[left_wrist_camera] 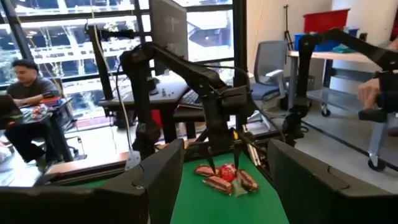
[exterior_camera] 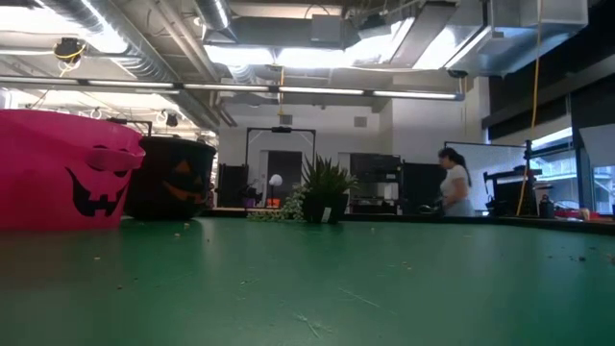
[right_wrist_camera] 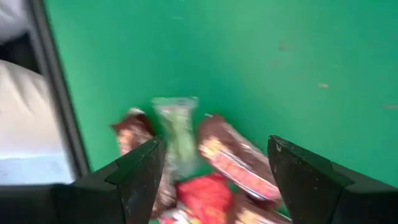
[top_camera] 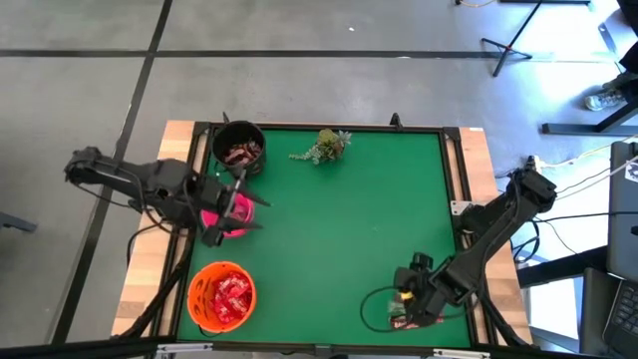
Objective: Sort candy
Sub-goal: Put the brown chocolate into the black bucket
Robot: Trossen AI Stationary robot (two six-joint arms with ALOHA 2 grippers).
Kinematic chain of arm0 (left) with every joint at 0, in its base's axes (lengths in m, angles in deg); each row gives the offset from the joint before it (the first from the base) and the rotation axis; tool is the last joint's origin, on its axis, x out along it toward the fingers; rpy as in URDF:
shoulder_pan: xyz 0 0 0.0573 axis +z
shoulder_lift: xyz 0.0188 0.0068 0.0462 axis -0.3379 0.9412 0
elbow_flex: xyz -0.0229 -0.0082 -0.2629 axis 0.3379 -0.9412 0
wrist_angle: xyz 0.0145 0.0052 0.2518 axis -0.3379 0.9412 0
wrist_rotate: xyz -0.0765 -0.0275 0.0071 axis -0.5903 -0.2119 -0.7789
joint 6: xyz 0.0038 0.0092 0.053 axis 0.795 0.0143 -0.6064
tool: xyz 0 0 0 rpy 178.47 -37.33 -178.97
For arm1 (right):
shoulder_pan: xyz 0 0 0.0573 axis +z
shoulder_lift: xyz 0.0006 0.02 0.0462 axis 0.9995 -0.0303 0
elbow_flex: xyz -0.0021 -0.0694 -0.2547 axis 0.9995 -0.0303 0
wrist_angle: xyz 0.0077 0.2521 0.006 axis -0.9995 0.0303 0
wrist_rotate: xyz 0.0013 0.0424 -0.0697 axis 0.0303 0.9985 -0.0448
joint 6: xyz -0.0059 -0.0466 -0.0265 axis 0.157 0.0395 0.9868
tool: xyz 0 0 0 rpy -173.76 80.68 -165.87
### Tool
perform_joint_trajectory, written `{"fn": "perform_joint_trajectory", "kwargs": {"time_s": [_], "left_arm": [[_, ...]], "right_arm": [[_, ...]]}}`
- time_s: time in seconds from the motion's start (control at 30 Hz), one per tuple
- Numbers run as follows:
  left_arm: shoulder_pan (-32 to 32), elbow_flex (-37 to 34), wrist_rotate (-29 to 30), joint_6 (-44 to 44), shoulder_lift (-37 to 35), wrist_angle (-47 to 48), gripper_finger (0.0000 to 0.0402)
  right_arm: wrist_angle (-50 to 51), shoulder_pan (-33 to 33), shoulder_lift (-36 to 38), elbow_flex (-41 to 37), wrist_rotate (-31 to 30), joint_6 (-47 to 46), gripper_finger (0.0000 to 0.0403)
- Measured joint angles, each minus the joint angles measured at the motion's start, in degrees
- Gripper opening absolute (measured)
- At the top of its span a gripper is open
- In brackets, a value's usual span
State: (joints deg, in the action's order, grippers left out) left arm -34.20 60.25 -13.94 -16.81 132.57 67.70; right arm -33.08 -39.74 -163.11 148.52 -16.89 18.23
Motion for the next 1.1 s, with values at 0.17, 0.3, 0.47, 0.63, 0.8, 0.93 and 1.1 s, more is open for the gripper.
{"fn": "perform_joint_trajectory", "kwargs": {"time_s": [0.17,0.3,0.47,0.63,0.8,0.93,1.1], "left_arm": [[-3.4,0.0,4.6,0.1,2.1,-0.2,0.0223],[-5.7,0.0,6.6,0.4,2.9,-0.2,0.0223],[-7.5,0.0,8.8,0.3,3.1,-0.2,0.0223],[-7.9,0.0,10.7,0.4,3.1,0.0,0.0223],[-7.9,0.0,10.7,1.6,3.6,0.4,0.0223],[-7.9,-0.1,10.7,1.8,3.6,0.3,0.0223],[-7.9,-0.1,11.1,2.0,3.6,0.3,0.0223]], "right_arm": [[-5.6,1.5,-0.2,-2.3,-0.7,-1.7,0.0280],[-2.4,2.2,-2.7,-2.5,1.4,-2.1,0.0280],[1.4,2.2,-6.9,-2.5,6.3,0.1,0.0280],[4.2,2.2,-9.1,-2.5,5.3,4.5,0.0280],[4.0,2.1,-11.9,-2.5,3.9,8.4,0.0280],[4.0,2.1,-14.0,-2.1,3.8,9.8,0.0280],[4.1,2.1,-14.5,-2.2,1.6,9.4,0.0280]]}}
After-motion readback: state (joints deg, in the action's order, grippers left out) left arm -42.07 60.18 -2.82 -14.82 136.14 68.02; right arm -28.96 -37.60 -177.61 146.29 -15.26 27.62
